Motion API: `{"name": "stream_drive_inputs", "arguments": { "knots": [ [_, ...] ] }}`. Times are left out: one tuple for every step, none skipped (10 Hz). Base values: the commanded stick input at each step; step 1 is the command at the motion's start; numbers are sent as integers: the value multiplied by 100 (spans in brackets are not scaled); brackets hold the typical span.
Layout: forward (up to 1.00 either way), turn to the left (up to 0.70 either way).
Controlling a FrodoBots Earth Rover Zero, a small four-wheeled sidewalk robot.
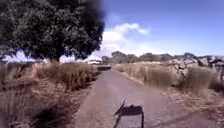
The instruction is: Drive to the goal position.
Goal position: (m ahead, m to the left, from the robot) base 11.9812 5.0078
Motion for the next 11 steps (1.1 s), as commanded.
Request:
{"name": "stream_drive_inputs", "arguments": {
  "knots": [
    [70, 14],
    [70, 14],
    [70, 1],
    [70, 1],
    [70, 1],
    [70, 1],
    [70, 1],
    [70, 1],
    [70, 1],
    [70, 1],
    [70, 1]
  ]
}}
